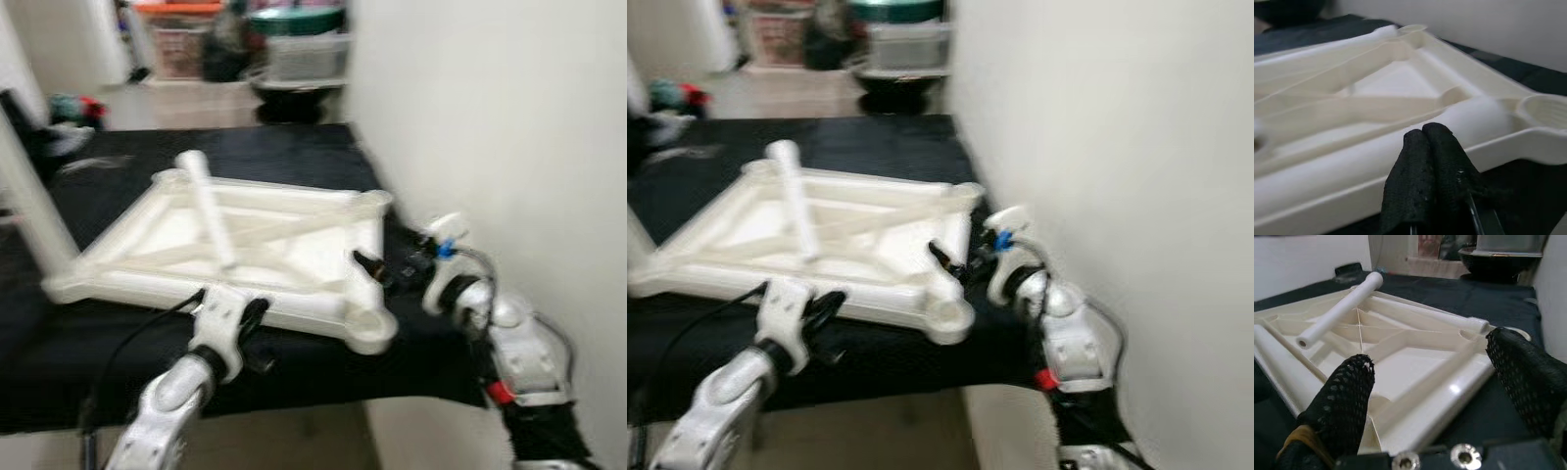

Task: Building children table

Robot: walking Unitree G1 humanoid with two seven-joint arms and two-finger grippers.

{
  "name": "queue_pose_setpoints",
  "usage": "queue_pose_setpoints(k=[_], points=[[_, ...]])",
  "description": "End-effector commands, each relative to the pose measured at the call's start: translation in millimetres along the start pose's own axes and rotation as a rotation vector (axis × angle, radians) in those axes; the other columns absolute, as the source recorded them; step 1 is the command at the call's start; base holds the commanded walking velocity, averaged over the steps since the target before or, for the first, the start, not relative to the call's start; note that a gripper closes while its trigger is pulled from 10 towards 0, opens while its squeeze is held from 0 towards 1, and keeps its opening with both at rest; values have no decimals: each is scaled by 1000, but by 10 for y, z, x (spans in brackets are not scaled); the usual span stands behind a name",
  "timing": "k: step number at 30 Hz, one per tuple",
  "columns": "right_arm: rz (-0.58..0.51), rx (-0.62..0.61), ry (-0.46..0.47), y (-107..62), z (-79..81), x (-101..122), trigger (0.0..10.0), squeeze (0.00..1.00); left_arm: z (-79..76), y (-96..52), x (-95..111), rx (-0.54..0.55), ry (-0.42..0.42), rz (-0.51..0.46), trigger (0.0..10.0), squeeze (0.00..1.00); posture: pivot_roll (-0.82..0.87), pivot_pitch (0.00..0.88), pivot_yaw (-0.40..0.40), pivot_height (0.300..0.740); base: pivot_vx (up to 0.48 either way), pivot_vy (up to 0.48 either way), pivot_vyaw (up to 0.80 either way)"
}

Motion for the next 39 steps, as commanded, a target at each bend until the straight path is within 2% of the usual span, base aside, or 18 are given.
queue_pose_setpoints(k=[1,4,13,18,35,39], points=[[18,12,12,-34,7,-39,10000,0,28,5,25,13,3,-12,10000,0,-106,0,-15,740,0,0,-800],[2,19,9,-37,21,-5,10000,0,45,0,26,22,11,-12,10000,0,-105,0,-14,740,0,0,-800],[-28,63,-16,33,148,121,10000,0,123,-29,25,70,27,-3,10000,0,-98,0,-14,740,0,0,0],[-29,73,-5,56,215,141,10000,0,235,-73,9,130,48,14,10000,0,-94,0,-18,740,0,480,0],[-54,22,53,219,276,348,10000,0,229,-104,42,136,47,8,10000,0,-86,0,-15,740,0,480,0],[-37,4,81,304,292,385,10000,0,215,-120,47,131,42,9,10000,0,-85,0,-13,740,0,0,0]])
Point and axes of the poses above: a point about 5 cm out from each wrist's last joint towards the gripper, its own y axis pointing out of the wrist towards the gripper, its own x axis along the axis of the wrist's last joint, z = x × y, the point moved 4 cm from there along y, pointing out of the wrist towards the gripper, and after that the axes turned 6 degrees about -y, right-handed, at the moved point
